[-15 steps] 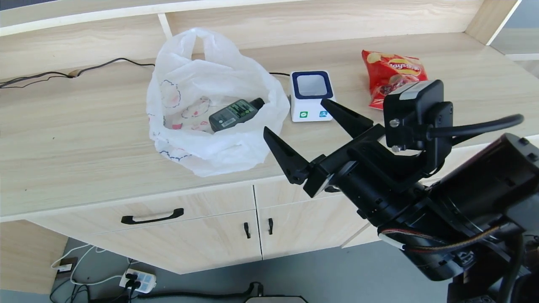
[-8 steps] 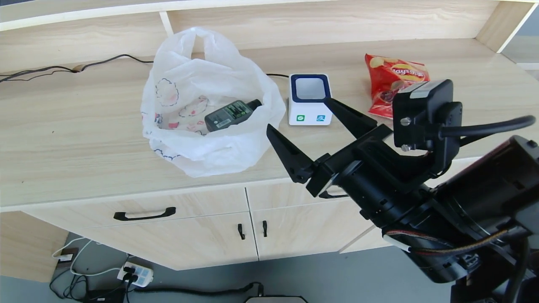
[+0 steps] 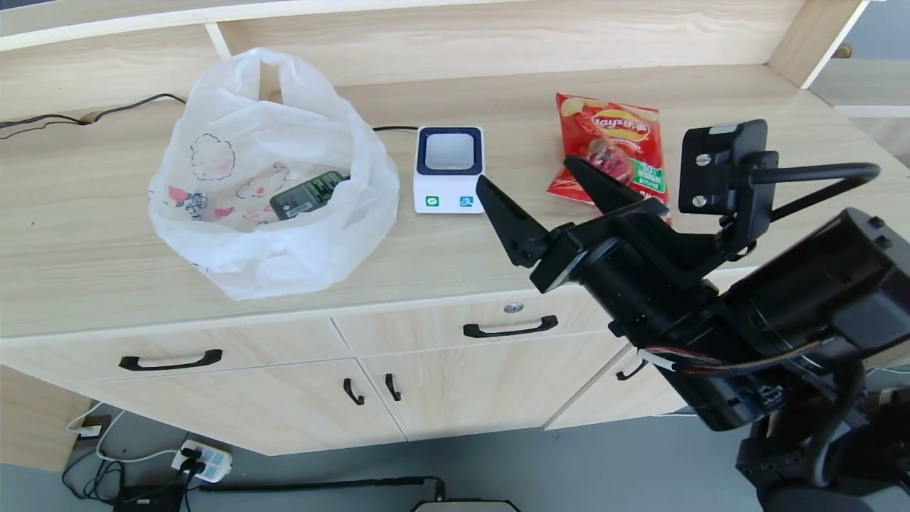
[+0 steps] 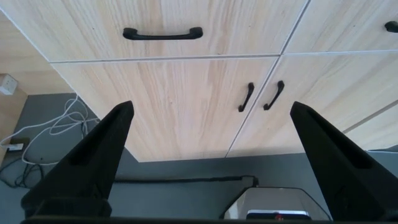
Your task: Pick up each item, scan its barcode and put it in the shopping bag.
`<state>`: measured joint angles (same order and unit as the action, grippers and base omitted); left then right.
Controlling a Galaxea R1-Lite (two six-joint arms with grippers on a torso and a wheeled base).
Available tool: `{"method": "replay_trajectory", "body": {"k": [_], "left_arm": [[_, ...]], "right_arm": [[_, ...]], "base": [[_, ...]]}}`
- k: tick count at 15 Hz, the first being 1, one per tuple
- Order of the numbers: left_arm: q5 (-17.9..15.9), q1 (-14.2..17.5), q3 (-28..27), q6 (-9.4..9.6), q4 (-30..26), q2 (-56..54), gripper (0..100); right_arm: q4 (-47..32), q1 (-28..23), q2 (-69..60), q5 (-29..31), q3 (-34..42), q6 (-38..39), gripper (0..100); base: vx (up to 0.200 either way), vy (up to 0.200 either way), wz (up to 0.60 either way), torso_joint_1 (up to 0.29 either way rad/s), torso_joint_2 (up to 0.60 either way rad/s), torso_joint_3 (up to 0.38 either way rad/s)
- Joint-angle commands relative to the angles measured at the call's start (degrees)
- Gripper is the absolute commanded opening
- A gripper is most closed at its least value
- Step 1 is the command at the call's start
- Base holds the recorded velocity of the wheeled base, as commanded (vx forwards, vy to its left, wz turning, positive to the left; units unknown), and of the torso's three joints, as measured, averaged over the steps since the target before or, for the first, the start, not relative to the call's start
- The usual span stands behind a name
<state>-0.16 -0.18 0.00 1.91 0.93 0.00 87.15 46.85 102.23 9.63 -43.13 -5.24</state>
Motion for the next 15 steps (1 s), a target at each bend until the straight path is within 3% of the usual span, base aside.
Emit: {"method": "replay_trajectory", "body": {"k": [1,6,9,12,14,15], "left_arm": [[0.07,0.01,0.0,0.02,0.04,0.09,100],[0.07,0.01,0.0,0.02,0.13,0.0,100],[-0.02,0.01,0.0,0.02,0.13,0.09,100],[0.07,0.01,0.0,0.02,0.13,0.09,100],[0.07,0.09,0.0,0.02,0.13,0.09,100],[-0.02,0.01,0.0,0.02,0.13,0.0,100]], "right_arm": [[0.12,-1.58,1.3,0.21,-0.9,0.76,100],[-2.95,-4.92,0.69,0.04,-4.07,2.69,100],[-10.6,-5.01,-3.09,3.03,-4.95,6.38,100],[-9.02,-6.16,-2.3,12.61,-7.85,10.78,100],[-9.98,-9.76,-2.21,11.38,-7.41,9.81,100],[-16.13,-12.92,-4.32,9.53,-7.85,9.02,100]], "base": [[0.2,0.0,0.0,0.002,0.01,0.002],[0.2,0.0,0.0,-0.001,0.0,0.0],[0.0,0.0,0.0,0.0,0.0,0.0],[0.0,0.0,0.0,0.0,0.0,0.0],[0.0,0.0,0.0,0.0,0.0,0.0],[0.0,0.0,0.0,0.0,0.0,0.0]]}}
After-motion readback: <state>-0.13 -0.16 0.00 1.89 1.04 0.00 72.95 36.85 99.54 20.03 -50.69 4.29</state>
